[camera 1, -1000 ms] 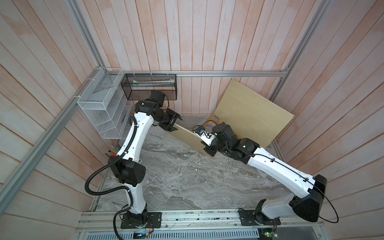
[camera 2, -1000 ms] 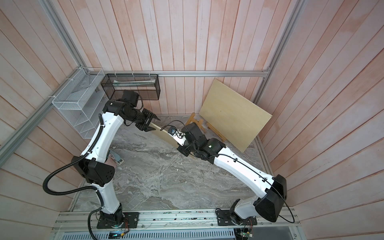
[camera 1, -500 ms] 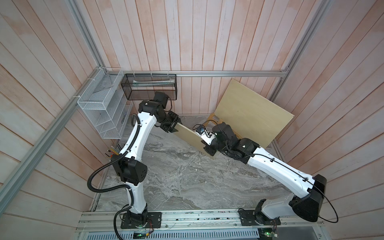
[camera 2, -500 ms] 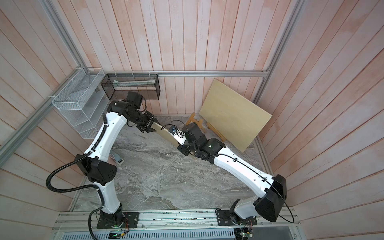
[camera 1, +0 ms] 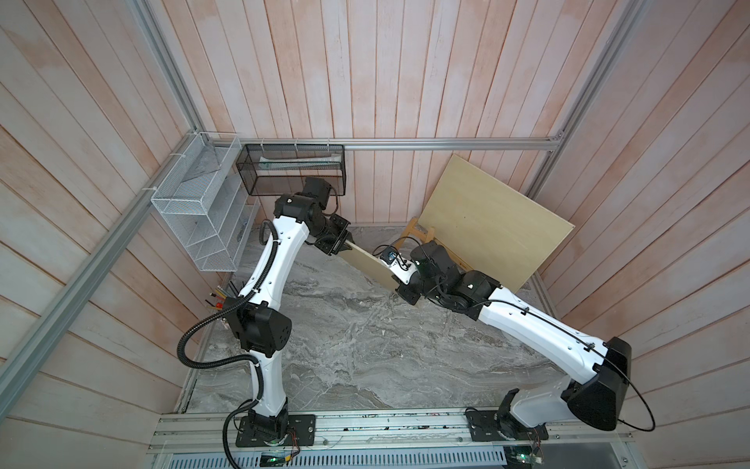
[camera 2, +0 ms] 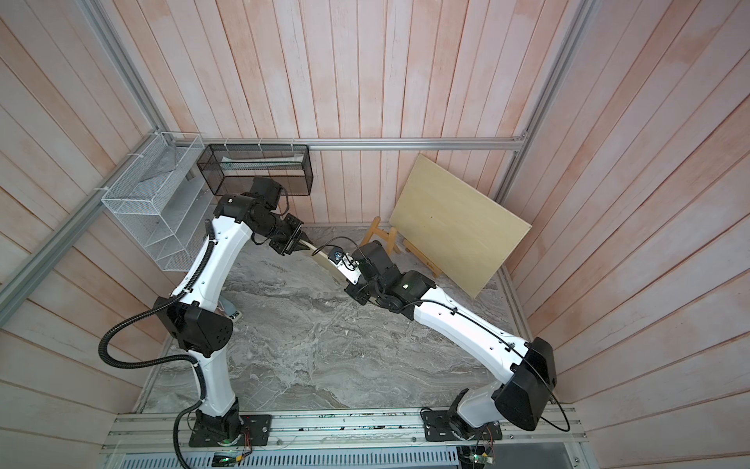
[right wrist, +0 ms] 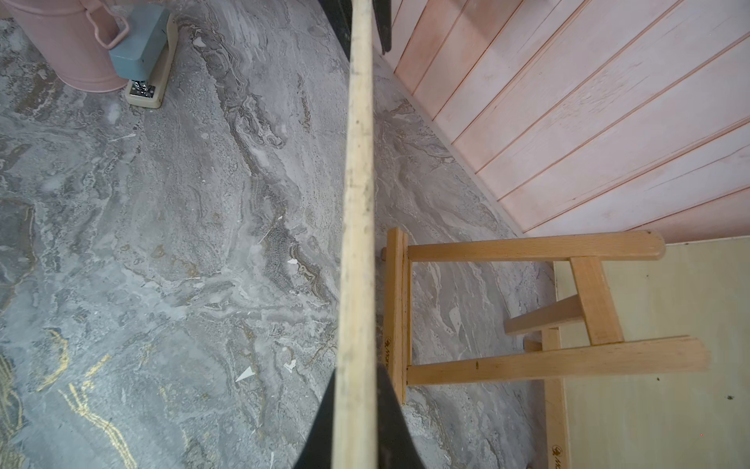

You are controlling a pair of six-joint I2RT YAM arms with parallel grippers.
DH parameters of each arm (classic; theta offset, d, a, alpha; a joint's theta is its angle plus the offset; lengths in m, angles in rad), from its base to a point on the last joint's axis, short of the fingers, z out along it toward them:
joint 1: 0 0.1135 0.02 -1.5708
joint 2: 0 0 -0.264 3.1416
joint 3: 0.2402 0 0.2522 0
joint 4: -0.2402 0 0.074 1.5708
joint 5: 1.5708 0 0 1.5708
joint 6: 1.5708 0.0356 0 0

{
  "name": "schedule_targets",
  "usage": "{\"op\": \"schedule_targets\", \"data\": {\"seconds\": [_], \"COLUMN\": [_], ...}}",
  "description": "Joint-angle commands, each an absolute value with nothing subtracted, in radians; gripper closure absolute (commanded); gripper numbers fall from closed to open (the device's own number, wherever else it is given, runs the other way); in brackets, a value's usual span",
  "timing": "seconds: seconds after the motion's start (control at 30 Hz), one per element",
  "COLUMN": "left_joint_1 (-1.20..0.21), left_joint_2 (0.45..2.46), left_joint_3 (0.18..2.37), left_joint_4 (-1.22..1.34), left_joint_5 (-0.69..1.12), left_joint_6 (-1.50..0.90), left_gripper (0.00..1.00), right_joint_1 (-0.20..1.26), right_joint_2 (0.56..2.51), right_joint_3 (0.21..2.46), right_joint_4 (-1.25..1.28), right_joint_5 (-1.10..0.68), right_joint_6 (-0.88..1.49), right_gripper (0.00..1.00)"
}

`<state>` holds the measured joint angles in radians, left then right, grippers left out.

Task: Assemble the easel
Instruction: Adjust the drawing board at the center of the board.

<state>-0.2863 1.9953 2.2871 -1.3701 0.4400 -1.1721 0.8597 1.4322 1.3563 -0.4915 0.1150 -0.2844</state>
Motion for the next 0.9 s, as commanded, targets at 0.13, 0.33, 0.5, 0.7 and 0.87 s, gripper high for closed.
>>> {"op": "schedule_targets", "data": {"seconds": [0.13, 0.33, 0.5, 0.7, 0.87], "left_joint_1": [-0.296, -0.296, -0.296, -0.296, -0.296], "left_joint_2": [2.025, 1.984, 1.955, 1.939, 1.919], "left_joint_3": [2.286, 2.308, 2.31, 2.329, 2.368], "left_joint_4": [-1.385, -1.402, -1.415, -1.453, -1.491], "left_joint_5": [0.458, 0.423, 0.397, 0.369, 0.37], "left_joint_6": [-1.149, -1.141, -1.108, -1.031, -0.951], "left_gripper": [1.0, 1.0, 1.0, 1.0, 1.0], "right_joint_1": [0.878, 0.872, 0.84, 0.724, 0.532], "right_joint_2": [1.425, 1.415, 1.366, 1.305, 1.324], "right_joint_3": [1.385, 1.402, 1.409, 1.427, 1.48], "right_joint_4": [-0.368, -0.371, -0.383, -0.396, -0.389], "right_joint_5": [-0.06, -0.069, -0.063, -0.059, -0.076], "right_joint_6": [-0.207, -0.188, -0.166, -0.098, 0.02], "right_gripper": [1.0, 0.68, 0.47, 0.42, 0.41]}}
